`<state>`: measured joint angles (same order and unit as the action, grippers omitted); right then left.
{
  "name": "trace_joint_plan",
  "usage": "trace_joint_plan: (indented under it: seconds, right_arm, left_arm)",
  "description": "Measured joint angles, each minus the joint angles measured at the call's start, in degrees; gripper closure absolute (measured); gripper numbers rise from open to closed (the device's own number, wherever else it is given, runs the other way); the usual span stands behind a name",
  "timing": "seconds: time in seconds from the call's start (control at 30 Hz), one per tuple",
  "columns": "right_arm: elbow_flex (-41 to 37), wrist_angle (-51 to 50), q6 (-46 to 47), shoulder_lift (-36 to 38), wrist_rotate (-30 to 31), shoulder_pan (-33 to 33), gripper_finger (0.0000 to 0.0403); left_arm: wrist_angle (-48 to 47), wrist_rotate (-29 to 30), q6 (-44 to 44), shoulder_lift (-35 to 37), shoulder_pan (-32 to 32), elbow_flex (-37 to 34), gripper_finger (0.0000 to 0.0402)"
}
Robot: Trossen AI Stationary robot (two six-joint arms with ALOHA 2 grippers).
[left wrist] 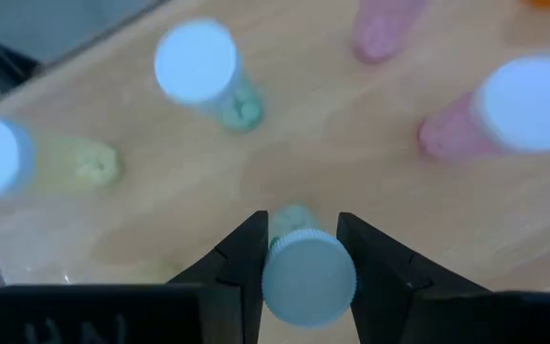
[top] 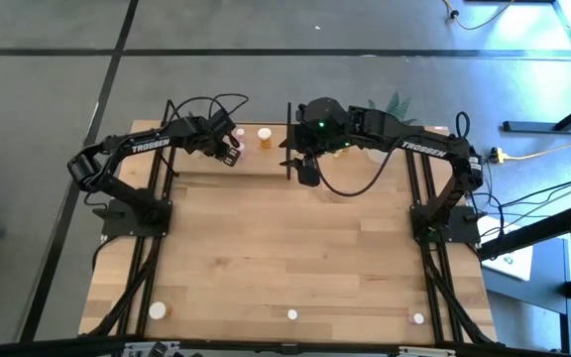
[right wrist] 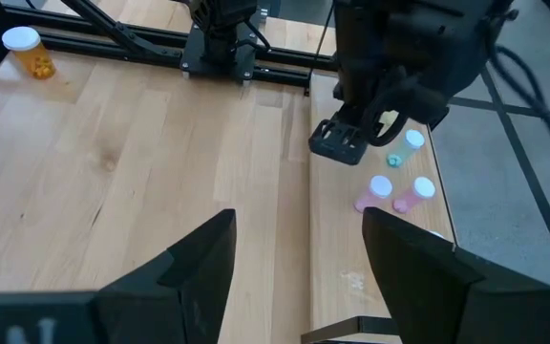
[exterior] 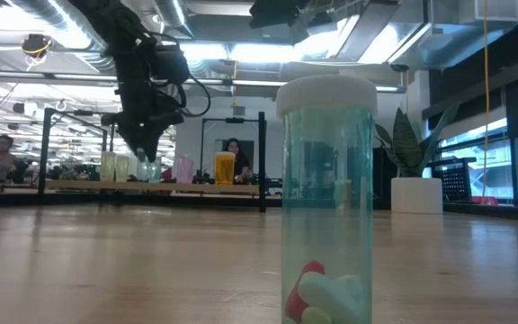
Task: Pick and place medicine bottles onto shelf by color
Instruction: Put the left green pill bottle on the shelf and align it with the other green pill bottle
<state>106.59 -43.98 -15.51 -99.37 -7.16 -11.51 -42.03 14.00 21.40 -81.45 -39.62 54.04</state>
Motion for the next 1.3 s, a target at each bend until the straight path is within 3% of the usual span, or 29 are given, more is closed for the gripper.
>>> trace_joint_plan:
  seconds: [1.3]
  right_arm:
    - [0.0, 0.01, -0.02, 0.0, 0.0, 0.0, 0.0172]
  left_arm:
    - [3.61, 0.34, 2.06, 0.02, -0.02, -1.42, 0.0291]
